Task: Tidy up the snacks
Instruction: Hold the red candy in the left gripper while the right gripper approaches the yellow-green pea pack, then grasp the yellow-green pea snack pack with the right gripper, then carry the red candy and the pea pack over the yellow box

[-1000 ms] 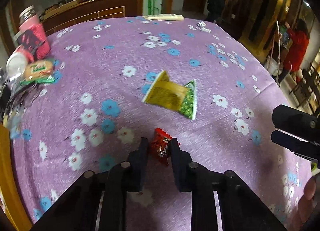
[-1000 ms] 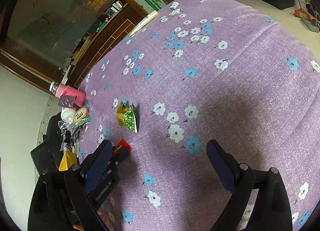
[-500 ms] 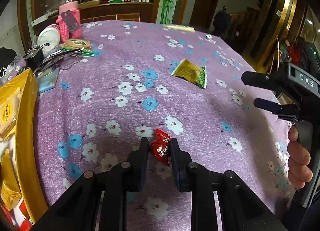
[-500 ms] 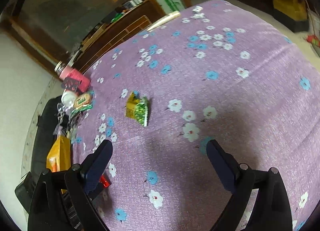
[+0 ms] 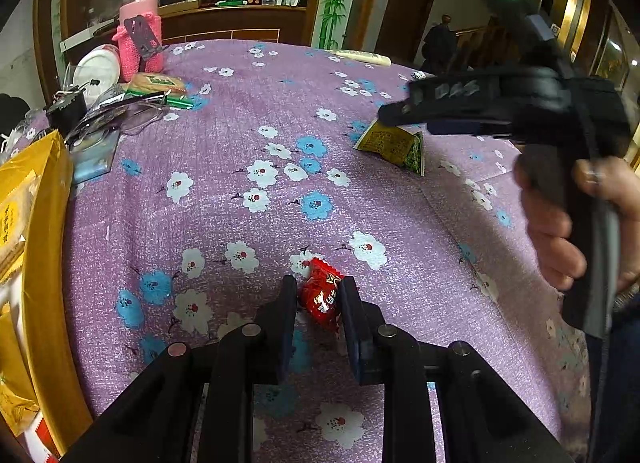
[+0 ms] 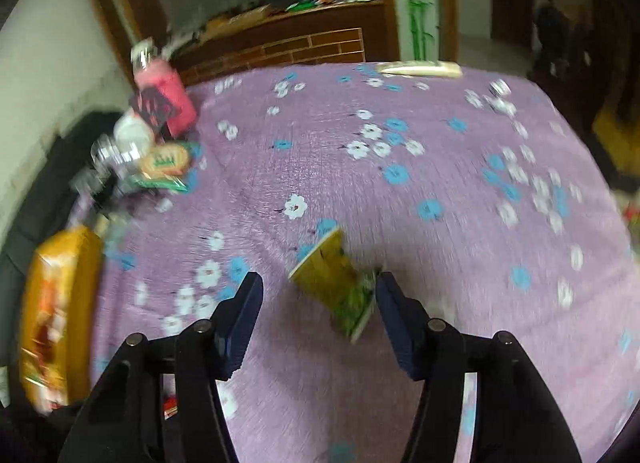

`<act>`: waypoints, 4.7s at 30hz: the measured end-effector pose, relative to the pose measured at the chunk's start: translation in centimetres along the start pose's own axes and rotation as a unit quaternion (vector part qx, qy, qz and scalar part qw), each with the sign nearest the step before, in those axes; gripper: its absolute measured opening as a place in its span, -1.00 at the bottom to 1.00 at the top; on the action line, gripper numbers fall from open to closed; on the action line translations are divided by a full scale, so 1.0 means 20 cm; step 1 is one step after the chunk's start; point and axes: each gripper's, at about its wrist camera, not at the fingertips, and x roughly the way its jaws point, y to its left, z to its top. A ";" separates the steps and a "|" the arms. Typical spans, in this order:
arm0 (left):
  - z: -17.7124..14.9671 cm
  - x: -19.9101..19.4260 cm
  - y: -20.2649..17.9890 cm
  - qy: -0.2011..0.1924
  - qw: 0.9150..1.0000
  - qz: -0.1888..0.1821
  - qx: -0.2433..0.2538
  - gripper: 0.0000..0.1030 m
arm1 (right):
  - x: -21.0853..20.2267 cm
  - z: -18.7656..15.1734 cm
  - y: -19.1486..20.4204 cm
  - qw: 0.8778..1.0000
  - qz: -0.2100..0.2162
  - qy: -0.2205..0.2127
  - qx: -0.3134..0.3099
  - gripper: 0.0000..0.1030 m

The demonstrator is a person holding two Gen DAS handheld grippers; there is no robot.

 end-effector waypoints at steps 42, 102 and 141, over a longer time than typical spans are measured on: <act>-0.01 -0.02 0.02 0.002 1.000 -0.004 -0.017 -0.59 | -0.37 -0.45 0.08 0.998 -0.007 -0.049 -0.033 -0.28; -0.01 -0.03 0.04 -0.003 1.000 0.014 -0.017 -0.59 | -0.23 -0.57 0.33 0.980 0.010 -0.015 -0.196 -0.45; -0.06 -0.38 -0.07 -0.164 0.977 0.129 0.038 -0.59 | -0.56 -0.47 0.22 0.986 0.094 -0.119 -0.071 -0.56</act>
